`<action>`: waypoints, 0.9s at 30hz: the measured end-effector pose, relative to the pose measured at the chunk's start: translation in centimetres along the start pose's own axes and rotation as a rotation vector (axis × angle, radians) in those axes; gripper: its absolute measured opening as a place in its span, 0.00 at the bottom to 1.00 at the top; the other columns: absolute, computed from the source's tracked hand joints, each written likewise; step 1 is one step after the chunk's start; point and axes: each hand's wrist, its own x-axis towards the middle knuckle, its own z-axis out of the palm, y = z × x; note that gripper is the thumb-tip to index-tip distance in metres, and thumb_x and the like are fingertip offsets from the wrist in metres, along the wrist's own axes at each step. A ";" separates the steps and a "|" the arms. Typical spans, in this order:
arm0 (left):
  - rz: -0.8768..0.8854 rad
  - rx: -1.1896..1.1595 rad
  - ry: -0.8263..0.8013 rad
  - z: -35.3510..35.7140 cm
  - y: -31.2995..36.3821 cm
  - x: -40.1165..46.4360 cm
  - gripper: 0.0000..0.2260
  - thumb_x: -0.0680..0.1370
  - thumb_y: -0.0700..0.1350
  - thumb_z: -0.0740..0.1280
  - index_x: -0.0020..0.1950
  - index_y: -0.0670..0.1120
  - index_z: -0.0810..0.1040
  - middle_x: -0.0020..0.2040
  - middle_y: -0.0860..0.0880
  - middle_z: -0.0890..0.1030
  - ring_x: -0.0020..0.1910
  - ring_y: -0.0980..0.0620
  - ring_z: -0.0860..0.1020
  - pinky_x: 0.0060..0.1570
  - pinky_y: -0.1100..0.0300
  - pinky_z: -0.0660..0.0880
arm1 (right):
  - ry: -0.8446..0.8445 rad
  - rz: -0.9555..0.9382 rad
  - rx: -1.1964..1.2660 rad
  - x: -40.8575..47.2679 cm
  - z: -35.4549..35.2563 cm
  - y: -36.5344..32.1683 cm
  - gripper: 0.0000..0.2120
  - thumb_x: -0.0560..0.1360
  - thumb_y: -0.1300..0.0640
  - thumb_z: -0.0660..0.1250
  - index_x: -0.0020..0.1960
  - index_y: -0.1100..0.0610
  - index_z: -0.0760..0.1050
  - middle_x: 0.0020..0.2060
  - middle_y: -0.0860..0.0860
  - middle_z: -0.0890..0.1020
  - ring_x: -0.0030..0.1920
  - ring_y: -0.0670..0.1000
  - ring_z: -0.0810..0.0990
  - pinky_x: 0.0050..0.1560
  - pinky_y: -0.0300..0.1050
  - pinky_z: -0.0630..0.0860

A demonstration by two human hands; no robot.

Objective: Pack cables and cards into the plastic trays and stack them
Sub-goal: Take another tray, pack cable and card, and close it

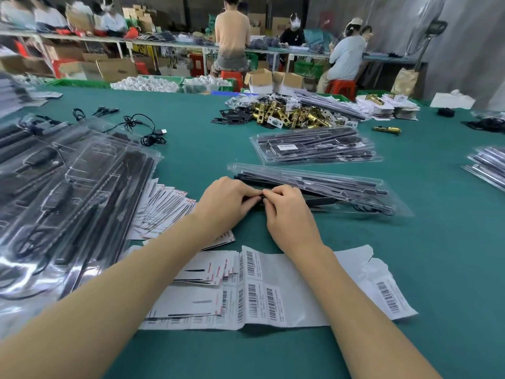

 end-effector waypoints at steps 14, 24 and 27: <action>-0.187 -0.057 0.107 1.3 0.7 0.2 0.07 0.78 0.52 0.69 0.51 0.58 0.87 0.41 0.52 0.87 0.42 0.47 0.82 0.40 0.56 0.78 | 0.135 0.037 0.008 -0.2 -0.6 -0.1 0.09 0.79 0.60 0.67 0.51 0.58 0.86 0.44 0.55 0.85 0.47 0.60 0.81 0.47 0.54 0.77; -0.198 0.054 0.086 1.4 1.4 0.0 0.09 0.79 0.48 0.66 0.52 0.53 0.86 0.45 0.49 0.86 0.47 0.44 0.80 0.45 0.51 0.77 | 0.026 0.062 -0.147 -1.0 -0.5 -1.5 0.08 0.78 0.59 0.60 0.52 0.57 0.78 0.45 0.54 0.83 0.48 0.60 0.80 0.43 0.49 0.69; -0.082 0.112 -0.021 1.4 1.6 -0.3 0.11 0.81 0.43 0.59 0.56 0.49 0.81 0.50 0.48 0.84 0.50 0.42 0.78 0.48 0.48 0.73 | -0.031 0.050 -0.137 -0.8 -0.7 -1.3 0.13 0.77 0.60 0.60 0.59 0.56 0.77 0.49 0.53 0.82 0.50 0.60 0.79 0.42 0.49 0.67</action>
